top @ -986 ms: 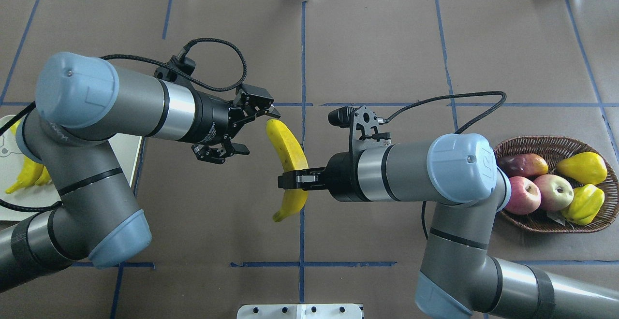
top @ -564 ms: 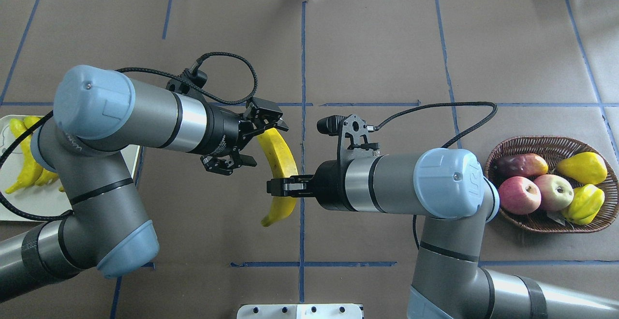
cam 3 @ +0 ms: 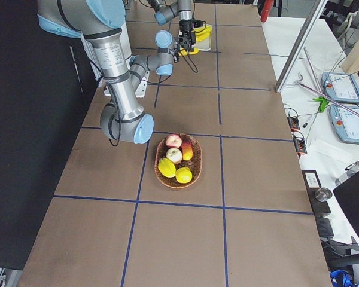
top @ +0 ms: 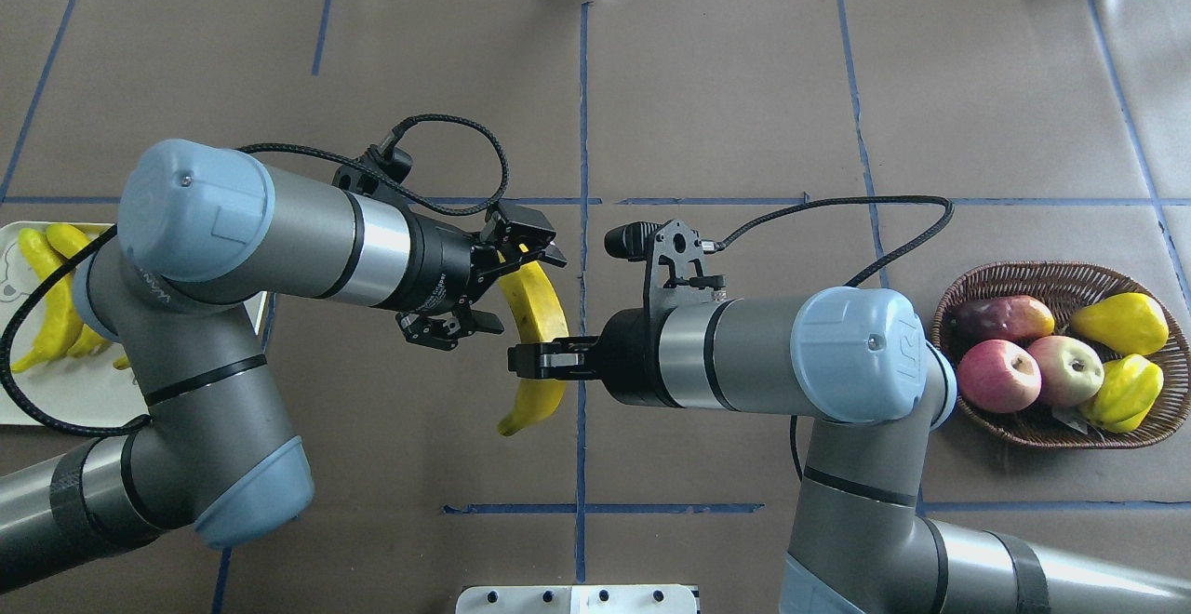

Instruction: Transfer all bananas from basket to plate

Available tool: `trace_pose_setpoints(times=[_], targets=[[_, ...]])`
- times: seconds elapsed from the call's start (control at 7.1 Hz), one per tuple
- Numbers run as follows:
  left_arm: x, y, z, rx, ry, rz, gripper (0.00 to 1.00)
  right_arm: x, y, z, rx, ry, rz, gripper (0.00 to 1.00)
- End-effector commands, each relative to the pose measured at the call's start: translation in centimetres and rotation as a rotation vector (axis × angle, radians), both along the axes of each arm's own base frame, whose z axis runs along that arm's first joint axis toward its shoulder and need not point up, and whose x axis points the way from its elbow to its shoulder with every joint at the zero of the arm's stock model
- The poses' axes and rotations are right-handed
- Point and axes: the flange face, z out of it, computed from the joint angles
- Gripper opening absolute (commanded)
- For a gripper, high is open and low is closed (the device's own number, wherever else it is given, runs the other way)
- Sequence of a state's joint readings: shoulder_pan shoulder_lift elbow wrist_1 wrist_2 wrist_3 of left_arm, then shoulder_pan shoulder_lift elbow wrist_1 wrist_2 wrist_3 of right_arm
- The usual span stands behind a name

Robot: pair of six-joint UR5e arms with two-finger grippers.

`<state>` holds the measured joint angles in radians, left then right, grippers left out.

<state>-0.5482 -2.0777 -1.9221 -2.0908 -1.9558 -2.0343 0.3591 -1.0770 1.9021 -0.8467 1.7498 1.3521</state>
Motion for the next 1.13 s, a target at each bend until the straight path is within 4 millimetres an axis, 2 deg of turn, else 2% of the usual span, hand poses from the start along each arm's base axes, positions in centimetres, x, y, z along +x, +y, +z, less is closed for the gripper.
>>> trace_pose_setpoints(times=[0.0,0.14,0.28,0.42,0.99], targets=[[0.03,0.02,-0.12,-0.002,0.001,0.0,0.72,-0.03,0.0,0.02,0.007,0.0,-0.001,0.41],[0.02,0.01,-0.05,-0.002,0.001,-0.001,0.36,-0.03,0.0,0.02,0.013,0.001,-0.001,0.43],[0.02,0.01,-0.05,-0.002,0.001,-0.001,0.11,0.03,-0.07,-0.08,0.016,-0.002,0.001,0.63],[0.02,0.01,-0.04,-0.001,0.001,-0.001,0.05,-0.01,0.01,-0.34,0.015,-0.007,-0.001,0.99],[-0.16,-0.35,0.79,-0.005,-0.015,-0.02,0.04,0.7,-0.44,0.04,0.009,0.006,-0.019,1.0]])
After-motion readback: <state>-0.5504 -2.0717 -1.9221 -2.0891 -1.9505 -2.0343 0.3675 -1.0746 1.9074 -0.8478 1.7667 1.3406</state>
